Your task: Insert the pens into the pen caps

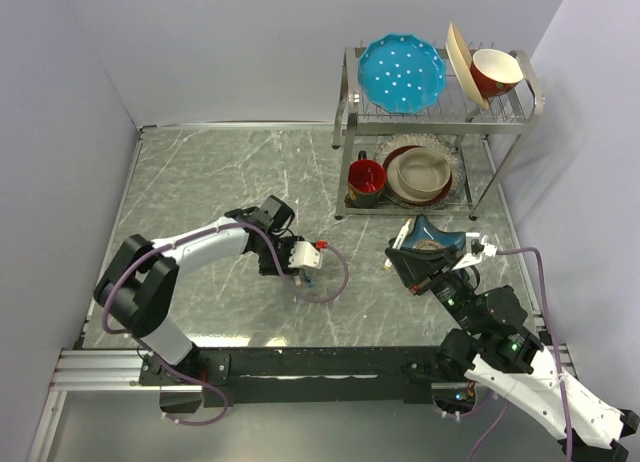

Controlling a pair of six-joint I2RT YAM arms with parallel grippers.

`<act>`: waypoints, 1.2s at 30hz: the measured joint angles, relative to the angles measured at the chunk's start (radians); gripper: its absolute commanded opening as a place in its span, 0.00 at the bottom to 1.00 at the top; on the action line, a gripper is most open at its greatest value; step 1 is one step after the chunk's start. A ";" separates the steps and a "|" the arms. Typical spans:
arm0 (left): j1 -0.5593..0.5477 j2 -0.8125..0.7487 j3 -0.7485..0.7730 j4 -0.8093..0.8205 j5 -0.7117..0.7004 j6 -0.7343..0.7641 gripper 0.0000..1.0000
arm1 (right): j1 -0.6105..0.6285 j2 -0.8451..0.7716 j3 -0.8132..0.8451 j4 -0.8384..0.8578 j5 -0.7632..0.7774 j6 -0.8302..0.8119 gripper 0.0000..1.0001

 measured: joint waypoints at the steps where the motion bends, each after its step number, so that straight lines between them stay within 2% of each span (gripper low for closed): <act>1: 0.006 0.014 0.000 0.001 -0.001 0.000 0.51 | 0.000 -0.005 0.001 -0.004 0.004 -0.003 0.00; 17: 0.036 0.084 -0.007 0.070 -0.032 -0.011 0.41 | 0.000 -0.025 0.004 -0.039 0.040 -0.032 0.00; 22: 0.038 0.085 -0.007 0.074 -0.051 -0.041 0.26 | 0.000 -0.031 0.004 -0.042 0.042 -0.036 0.00; 24: 0.039 0.087 -0.007 0.080 -0.064 -0.064 0.24 | 0.000 -0.031 0.004 -0.043 0.042 -0.036 0.00; 26: 0.039 0.089 -0.007 0.090 -0.080 -0.090 0.24 | 0.000 -0.032 0.004 -0.044 0.042 -0.036 0.00; 30: 0.039 0.085 -0.014 0.106 -0.093 -0.129 0.31 | 0.000 -0.037 0.004 -0.050 0.041 -0.035 0.00; 36: 0.042 0.047 -0.063 0.155 -0.108 -0.150 0.34 | 0.000 -0.054 0.007 -0.050 0.041 -0.035 0.00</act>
